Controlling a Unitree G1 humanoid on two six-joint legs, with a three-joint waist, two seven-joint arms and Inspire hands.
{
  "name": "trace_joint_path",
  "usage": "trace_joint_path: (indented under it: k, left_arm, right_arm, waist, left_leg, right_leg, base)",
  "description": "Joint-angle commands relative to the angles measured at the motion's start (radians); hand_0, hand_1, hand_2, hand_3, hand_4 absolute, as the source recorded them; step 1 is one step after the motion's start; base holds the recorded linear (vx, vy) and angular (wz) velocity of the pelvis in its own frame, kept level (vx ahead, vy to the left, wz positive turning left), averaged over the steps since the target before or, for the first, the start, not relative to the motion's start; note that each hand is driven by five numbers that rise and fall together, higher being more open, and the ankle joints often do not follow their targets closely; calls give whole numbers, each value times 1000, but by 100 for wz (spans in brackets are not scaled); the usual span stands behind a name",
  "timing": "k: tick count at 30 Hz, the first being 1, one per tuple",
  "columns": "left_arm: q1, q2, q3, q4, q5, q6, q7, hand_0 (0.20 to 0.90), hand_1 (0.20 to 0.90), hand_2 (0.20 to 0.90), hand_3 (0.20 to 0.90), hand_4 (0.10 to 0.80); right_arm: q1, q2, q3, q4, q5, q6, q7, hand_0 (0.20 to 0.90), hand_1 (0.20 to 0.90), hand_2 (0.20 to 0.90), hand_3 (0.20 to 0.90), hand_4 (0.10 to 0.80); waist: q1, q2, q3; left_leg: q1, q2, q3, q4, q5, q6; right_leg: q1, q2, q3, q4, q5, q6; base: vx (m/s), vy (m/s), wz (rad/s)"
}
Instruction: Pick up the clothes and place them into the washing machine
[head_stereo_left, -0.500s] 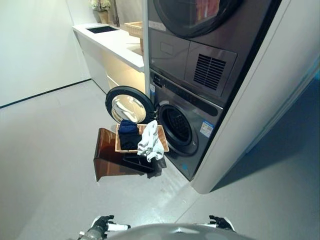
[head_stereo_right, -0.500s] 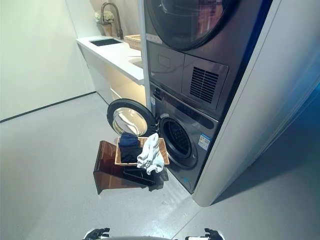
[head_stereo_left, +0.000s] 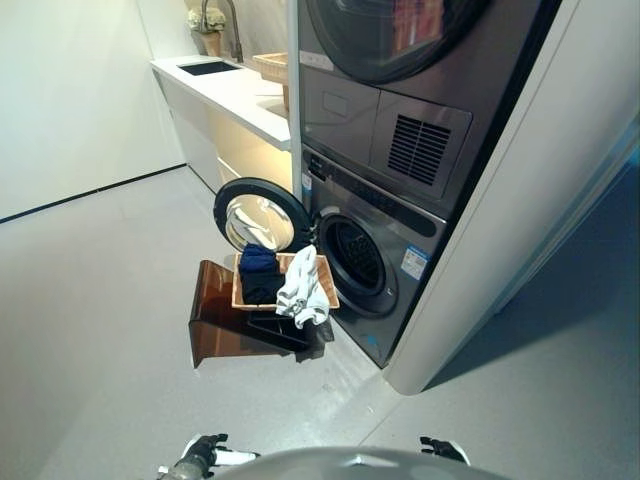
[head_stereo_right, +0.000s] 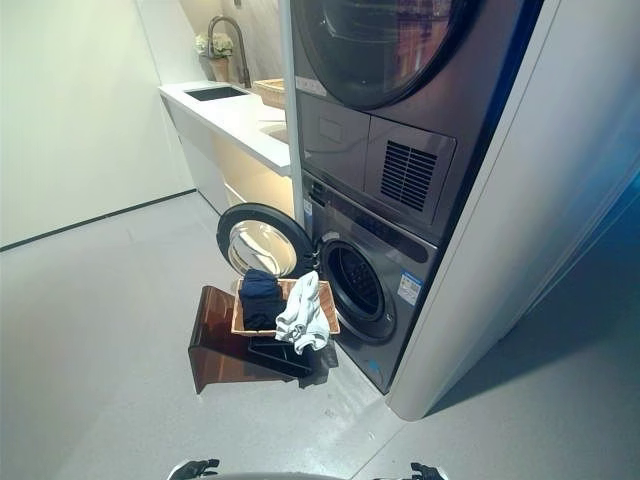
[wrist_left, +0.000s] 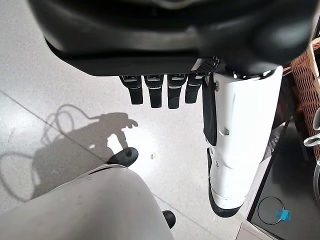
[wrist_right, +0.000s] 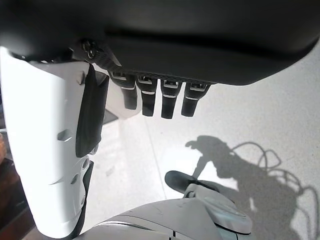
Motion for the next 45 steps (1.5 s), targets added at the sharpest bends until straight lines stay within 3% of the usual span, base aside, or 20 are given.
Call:
trace_joint_path:
  k: [1,15,19,20,21,22,23,24,26,27,28,29,30,32,34,35,38,41,45]
  left_arm:
    - [-67,-61,10,30,-3,-19,-7,900,900,900,900,800]
    - [-88,-56,10,22,-19,-17,2,900,900,900,900,800]
    - [-107,-45,17,4,-45,-22,17,900,900,900,900,800]
    - [-114,-42,25,-13,-66,-29,21,900,900,900,900,800]
    - [-117,-41,25,-21,-70,-32,22,900,900,900,900,800]
    - [-117,-40,25,-21,-70,-32,22,900,900,900,900,800]
    - [-121,-38,26,-33,-78,-37,23,900,900,900,900,800]
    - [-143,-35,28,-40,-103,-40,30,900,900,900,900,800]
    - [-144,-33,36,-37,-120,-41,36,900,900,900,900,800]
    - [-137,-35,49,-33,-136,-42,42,900,900,900,900,800]
    - [-116,-39,62,-21,-154,-40,44,900,900,900,900,800]
    - [-116,-39,62,-21,-154,-40,44,900,900,900,900,800]
    - [-112,-41,69,-6,-162,-39,49,900,900,900,900,800]
    - [-112,-41,69,-6,-162,-39,49,900,900,900,900,800]
    - [-102,-35,85,4,-165,-31,57,900,900,900,900,800]
    - [-102,-35,86,7,-166,-28,56,900,900,900,900,800]
    - [-111,-15,98,12,-166,-27,54,900,900,900,900,800]
    - [-133,20,88,5,-136,-23,49,900,900,900,900,800]
    - [-149,34,61,-9,-95,-27,41,900,900,900,900,800]
  right_arm:
    - [-110,-7,-6,53,6,-1,-5,900,900,900,900,800]
    - [-141,-14,13,28,2,0,-9,900,900,900,900,800]
    - [-163,-24,15,16,9,-4,-20,900,900,900,900,800]
    - [-164,-28,19,9,10,-5,-25,900,900,900,900,800]
    - [-161,-28,21,5,6,-6,-25,900,900,900,900,800]
    - [-161,-28,21,5,6,-6,-25,900,900,900,900,800]
    - [-158,-33,26,-7,0,-6,-26,900,900,900,900,800]
    - [-164,-45,19,-23,17,-14,-38,900,900,900,900,800]
    - [-166,-47,14,-18,22,-15,-41,900,900,900,900,800]
    - [-164,-50,13,-6,19,-12,-47,900,900,900,900,800]
    - [-152,-52,12,15,18,-6,-51,900,900,900,900,800]
    - [-151,-52,13,15,18,-6,-51,900,900,900,900,800]
    - [-139,-63,3,37,32,-6,-54,900,900,900,900,800]
    - [-138,-62,3,37,32,-6,-54,900,900,900,900,800]
    - [-128,-70,-22,78,43,8,-53,900,900,900,900,800]
    - [-122,-70,-30,85,42,13,-55,900,900,900,900,800]
    - [-130,-62,-36,82,34,28,-48,900,900,900,900,800]
    - [-139,-43,-24,64,32,27,-41,900,900,900,900,800]
    - [-139,-25,-22,28,38,23,-34,900,900,900,900,800]
  waist:
    - [2,-8,71]
    - [7,7,98]
    - [8,5,133]
    - [17,-8,158]
    - [22,-20,172]
    - [20,-18,171]
    - [32,-29,195]
    - [41,-53,236]
    - [36,-58,232]
    - [48,-51,223]
    - [60,-33,205]
    - [60,-35,209]
    - [70,-39,200]
    - [70,-41,202]
    - [82,-30,177]
    - [89,-30,167]
    - [102,-56,130]
    - [105,-78,117]
    - [95,-87,91]
  left_leg:
    - [44,-24,-19,-1,-85,-57]
    - [41,-24,-22,8,-81,-52]
    - [-41,-16,-17,160,-113,-59]
    - [-103,-14,-22,298,-105,-75]
    - [-157,-12,-35,404,-68,-85]
    - [-162,-10,-38,410,-71,-86]
    - [-222,-19,-67,523,-18,-95]
    - [-345,-61,-113,632,34,-116]
    - [-381,-52,-110,600,18,-110]
    - [-372,-53,-123,464,1,-99]
    - [-355,5,-156,226,77,-95]
    - [-344,4,-154,214,83,-96]
    - [-384,42,-186,50,112,-103]
    - [-377,41,-185,43,115,-103]
    - [-366,78,-123,28,140,-109]
    - [-362,70,-108,47,156,-104]
    - [-386,32,-73,186,79,-77]
    - [-411,11,-48,281,27,-61]
    - [-406,-31,-29,305,-30,-28]
  right_leg:
    - [46,-2,-7,0,-95,36]
    - [36,-3,-6,21,-111,21]
    - [-8,0,12,82,-135,-1]
    - [2,0,11,87,-146,-20]
    - [13,0,9,85,-147,-31]
    - [11,2,7,86,-147,-31]
    - [26,4,4,84,-147,-44]
    - [20,-6,-1,85,-143,-51]
    - [15,-9,-5,83,-148,-48]
    - [20,0,5,77,-158,-41]
    - [34,28,15,65,-174,-33]
    - [40,25,16,64,-175,-33]
    - [61,27,25,50,-196,-23]
    - [65,25,25,49,-197,-22]
    - [121,21,37,37,-230,4]
    - [146,-2,19,35,-242,20]
    - [151,-88,18,83,-249,65]
    - [123,-109,48,151,-228,74]
    - [108,-141,78,189,-106,94]
  base:
    - [0,0,0]
    - [8,-25,3]
    - [-26,-87,1]
    - [14,-187,1]
    - [23,-159,8]
    - [11,-125,19]
    - [-83,-140,28]
    - [-47,-152,32]
    - [48,-35,45]
    - [298,100,21]
    - [300,96,-9]
    - [362,121,-41]
    - [181,54,-33]
    - [188,96,12]
    - [363,295,16]
    - [317,336,-22]
    - [324,347,-41]
    - [221,233,-56]
    - [191,237,-8]
